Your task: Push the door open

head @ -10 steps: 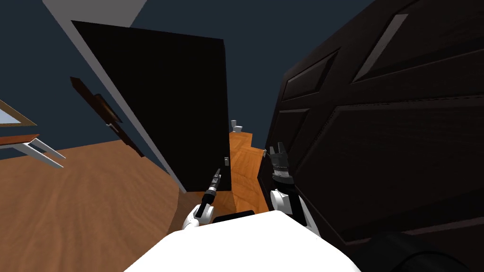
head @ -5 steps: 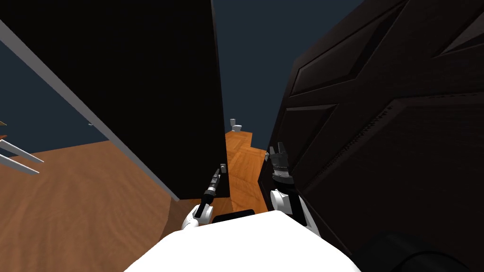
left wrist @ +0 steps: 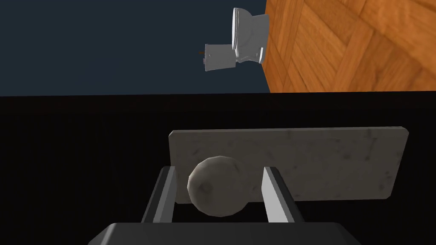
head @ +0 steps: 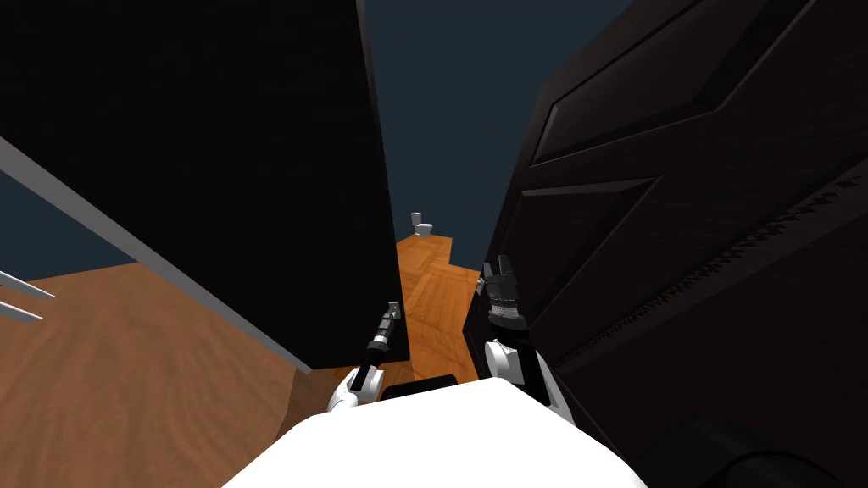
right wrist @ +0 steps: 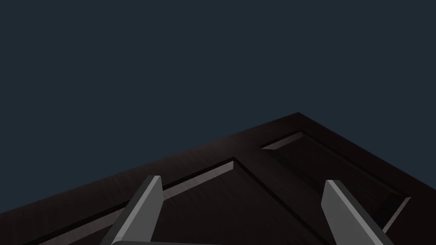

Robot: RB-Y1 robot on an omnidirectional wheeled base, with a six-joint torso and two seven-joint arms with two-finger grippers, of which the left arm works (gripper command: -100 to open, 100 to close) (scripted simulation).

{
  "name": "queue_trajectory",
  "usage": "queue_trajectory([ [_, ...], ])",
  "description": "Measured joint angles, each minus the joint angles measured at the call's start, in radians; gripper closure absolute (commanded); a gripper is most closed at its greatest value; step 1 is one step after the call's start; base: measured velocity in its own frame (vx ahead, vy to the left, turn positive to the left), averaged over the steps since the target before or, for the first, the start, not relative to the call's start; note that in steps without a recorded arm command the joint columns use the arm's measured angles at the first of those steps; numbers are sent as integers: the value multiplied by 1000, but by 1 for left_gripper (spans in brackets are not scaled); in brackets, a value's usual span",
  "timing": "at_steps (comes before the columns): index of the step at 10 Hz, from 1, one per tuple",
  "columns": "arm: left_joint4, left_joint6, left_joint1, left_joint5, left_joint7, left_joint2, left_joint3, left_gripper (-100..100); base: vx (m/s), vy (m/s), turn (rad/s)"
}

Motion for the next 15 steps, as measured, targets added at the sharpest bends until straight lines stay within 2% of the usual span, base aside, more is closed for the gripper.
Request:
queue_trajectory([
  [5, 2, 3, 1, -1, 0, -1, -1, 100, 19, 4, 12],
  [6, 36, -10, -9, 3, -8, -1, 6, 100, 152, -1, 26],
  [7, 5, 3, 12, 3, -12, 4, 4, 100, 166, 36, 108],
  [8, 36, -9, -7, 9, -21, 5, 16, 100, 142, 38, 52],
  [9, 0, 2, 10, 11, -23, 15, 20, 100, 166, 43, 105],
  [10, 0, 9, 3, 18, -26, 26, 32, -100, -9, -10, 104],
  [12, -3, 12, 1, 23, -28, 32, 37, -100, -187, -56, 33],
  [15, -6, 19, 0, 29, -28, 26, 41, -100, -206, -117, 71],
])
